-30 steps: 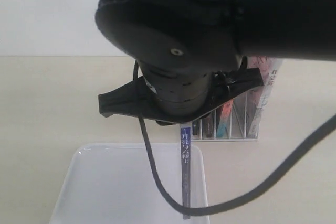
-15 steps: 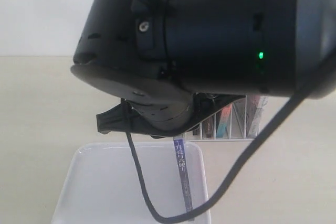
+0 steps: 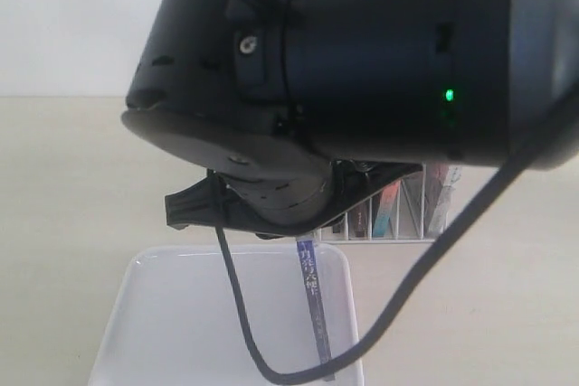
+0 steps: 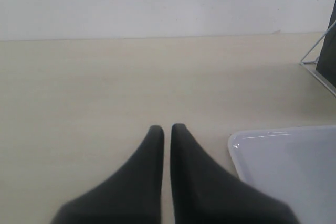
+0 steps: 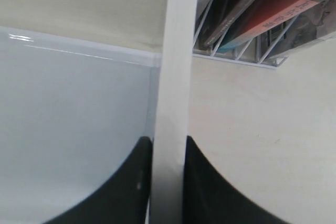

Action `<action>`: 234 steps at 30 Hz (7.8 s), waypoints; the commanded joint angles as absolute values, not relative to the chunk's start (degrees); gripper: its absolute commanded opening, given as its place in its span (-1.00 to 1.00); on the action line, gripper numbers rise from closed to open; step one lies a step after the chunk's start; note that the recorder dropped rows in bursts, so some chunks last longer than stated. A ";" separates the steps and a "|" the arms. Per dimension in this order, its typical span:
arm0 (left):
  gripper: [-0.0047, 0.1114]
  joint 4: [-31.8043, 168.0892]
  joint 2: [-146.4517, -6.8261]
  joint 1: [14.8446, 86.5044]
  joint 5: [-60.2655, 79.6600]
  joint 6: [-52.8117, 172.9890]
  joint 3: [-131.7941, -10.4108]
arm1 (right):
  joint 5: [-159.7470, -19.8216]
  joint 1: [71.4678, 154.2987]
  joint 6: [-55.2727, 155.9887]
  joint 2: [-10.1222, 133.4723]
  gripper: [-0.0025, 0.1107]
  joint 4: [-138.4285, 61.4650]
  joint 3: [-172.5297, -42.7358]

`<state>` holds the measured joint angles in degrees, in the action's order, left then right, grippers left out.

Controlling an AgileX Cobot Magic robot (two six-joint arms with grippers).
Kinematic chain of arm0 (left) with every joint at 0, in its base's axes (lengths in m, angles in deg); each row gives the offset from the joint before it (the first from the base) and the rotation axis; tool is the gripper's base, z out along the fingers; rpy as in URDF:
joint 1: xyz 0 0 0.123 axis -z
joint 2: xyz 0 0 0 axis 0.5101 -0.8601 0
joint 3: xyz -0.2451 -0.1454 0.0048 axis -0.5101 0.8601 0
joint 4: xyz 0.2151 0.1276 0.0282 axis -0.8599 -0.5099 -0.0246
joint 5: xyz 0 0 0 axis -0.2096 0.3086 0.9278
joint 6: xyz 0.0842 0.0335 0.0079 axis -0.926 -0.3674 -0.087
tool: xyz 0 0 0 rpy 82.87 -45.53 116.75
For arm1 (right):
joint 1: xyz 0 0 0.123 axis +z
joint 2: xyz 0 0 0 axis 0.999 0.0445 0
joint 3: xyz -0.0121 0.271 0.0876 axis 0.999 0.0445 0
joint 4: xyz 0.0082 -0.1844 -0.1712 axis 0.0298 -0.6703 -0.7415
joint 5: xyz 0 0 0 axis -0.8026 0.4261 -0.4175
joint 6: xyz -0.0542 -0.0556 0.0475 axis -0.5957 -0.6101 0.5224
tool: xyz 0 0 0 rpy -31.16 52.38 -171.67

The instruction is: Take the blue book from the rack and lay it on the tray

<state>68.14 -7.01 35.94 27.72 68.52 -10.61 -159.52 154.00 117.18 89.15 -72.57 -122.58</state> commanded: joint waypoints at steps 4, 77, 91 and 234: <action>-0.85 68.14 -6.83 35.81 27.42 68.90 -10.41 | -159.75 153.94 119.62 89.46 -0.21 -71.40 -122.66; -0.85 68.14 -6.83 35.81 27.42 68.90 -10.41 | -145.58 155.50 113.32 87.02 -0.50 -75.21 -122.75; -0.85 68.14 -6.83 35.81 27.42 68.90 -10.41 | -149.75 164.54 112.63 82.77 -0.96 -86.67 -119.21; -0.85 68.14 -6.83 35.81 27.42 68.90 -10.41 | -108.78 95.64 62.25 -4.88 -0.96 -39.74 -42.74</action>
<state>68.14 -7.01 35.94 27.72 68.52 -10.61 -108.82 96.04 62.96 -4.52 -39.35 -42.74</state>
